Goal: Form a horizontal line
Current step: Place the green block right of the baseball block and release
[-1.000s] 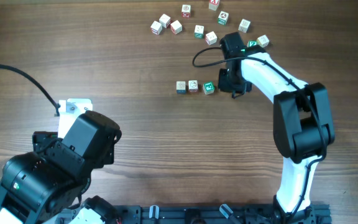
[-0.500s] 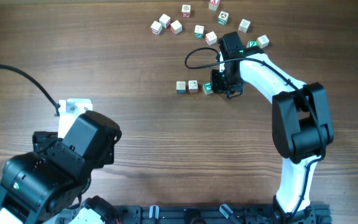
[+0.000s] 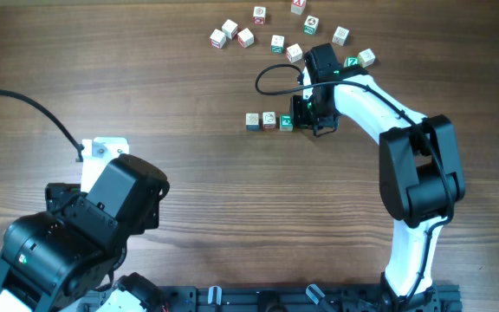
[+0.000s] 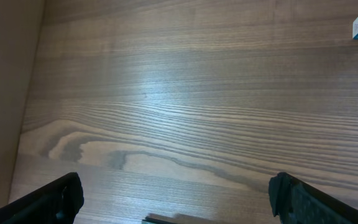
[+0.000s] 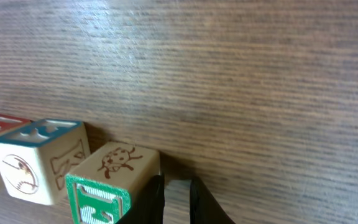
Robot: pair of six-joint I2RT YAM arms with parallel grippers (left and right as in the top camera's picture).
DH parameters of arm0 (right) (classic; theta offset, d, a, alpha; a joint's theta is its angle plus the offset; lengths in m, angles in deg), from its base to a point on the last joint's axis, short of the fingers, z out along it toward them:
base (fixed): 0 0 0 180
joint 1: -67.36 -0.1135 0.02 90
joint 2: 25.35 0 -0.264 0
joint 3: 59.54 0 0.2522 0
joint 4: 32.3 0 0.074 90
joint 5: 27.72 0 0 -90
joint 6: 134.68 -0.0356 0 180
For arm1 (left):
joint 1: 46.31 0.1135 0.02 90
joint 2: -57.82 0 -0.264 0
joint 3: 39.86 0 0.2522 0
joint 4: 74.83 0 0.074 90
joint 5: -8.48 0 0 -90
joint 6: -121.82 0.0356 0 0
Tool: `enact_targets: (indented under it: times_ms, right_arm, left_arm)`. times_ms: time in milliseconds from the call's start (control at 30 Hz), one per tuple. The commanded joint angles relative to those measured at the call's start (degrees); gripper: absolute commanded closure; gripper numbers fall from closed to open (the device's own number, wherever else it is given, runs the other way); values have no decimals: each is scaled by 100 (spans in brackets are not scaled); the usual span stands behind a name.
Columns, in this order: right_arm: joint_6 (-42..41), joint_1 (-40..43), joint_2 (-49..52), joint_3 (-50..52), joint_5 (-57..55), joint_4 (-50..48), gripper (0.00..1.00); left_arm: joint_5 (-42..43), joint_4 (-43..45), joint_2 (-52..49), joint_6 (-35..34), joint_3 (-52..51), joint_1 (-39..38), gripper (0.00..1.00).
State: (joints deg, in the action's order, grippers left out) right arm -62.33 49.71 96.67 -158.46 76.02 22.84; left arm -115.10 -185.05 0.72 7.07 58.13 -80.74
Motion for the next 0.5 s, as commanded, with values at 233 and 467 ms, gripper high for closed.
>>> enact_targets:
  times_ms: [233,467]
  right_arm:
    - [-50,-17,116,44,203,-245,85]
    - [-52,-17,116,44,332,-326,85]
  left_arm:
    - [-35,-2,15,-120,9,20,0]
    - [-35,-2,15,-118,9,20,0]
